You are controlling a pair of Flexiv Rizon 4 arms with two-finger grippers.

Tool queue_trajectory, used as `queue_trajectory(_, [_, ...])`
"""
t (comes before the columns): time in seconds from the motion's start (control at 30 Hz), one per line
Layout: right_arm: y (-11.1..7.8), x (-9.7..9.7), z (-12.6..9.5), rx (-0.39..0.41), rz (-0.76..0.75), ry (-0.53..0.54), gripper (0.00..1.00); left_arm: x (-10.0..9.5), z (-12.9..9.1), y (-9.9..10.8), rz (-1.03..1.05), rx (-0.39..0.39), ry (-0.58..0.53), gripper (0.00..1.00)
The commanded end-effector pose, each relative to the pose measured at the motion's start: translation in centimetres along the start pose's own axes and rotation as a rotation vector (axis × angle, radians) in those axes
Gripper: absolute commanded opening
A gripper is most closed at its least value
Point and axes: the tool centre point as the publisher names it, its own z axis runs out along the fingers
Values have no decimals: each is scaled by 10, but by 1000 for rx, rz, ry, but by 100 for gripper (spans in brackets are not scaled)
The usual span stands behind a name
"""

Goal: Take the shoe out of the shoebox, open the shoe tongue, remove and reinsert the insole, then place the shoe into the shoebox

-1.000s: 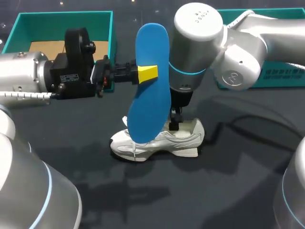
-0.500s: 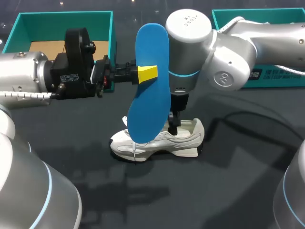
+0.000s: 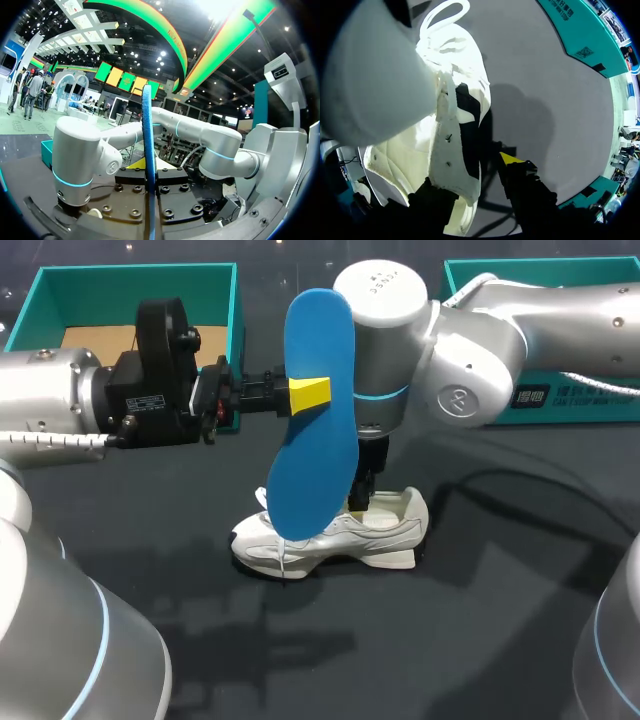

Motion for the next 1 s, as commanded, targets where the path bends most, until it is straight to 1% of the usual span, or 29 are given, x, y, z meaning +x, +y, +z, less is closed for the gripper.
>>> queue_trajectory(0.03, [0,2,-2,9,11,1,0,1,2,1,0,4,-2,0])
queue_trajectory(0.23, [-6,5,-8,18,72,19,0,1,2,1,0,4,-2,0])
queue_trajectory(0.43, [-15,12,-23,24,219,17,0,1,2,1,0,4,-2,0])
queue_trajectory(0.53, [-20,18,-32,10,331,5,0,1,2,1,0,4,-2,0])
queue_trajectory(0.6, [-20,21,-40,-34,418,-19,0,1,2,1,0,4,-2,0])
queue_trajectory(0.67, [-21,24,-45,-40,505,-38,0,1,2,1,0,4,-2,0])
queue_trajectory(0.73, [-19,28,-48,-50,616,-49,0,1,2,1,0,4,-2,0])
queue_trajectory(0.77, [-17,30,-52,-80,680,-41,0,1,2,1,0,4,-2,0])
queue_trajectory(0.8, [-14,32,-55,-78,749,-54,0,1,2,1,0,4,-2,0])
queue_trajectory(0.83, [-10,35,-60,-97,781,-57,0,1,2,1,0,4,-2,0])
queue_trajectory(1.0, [-10,35,-60,-97,781,-57,0,1,2,1,0,4,-2,0])
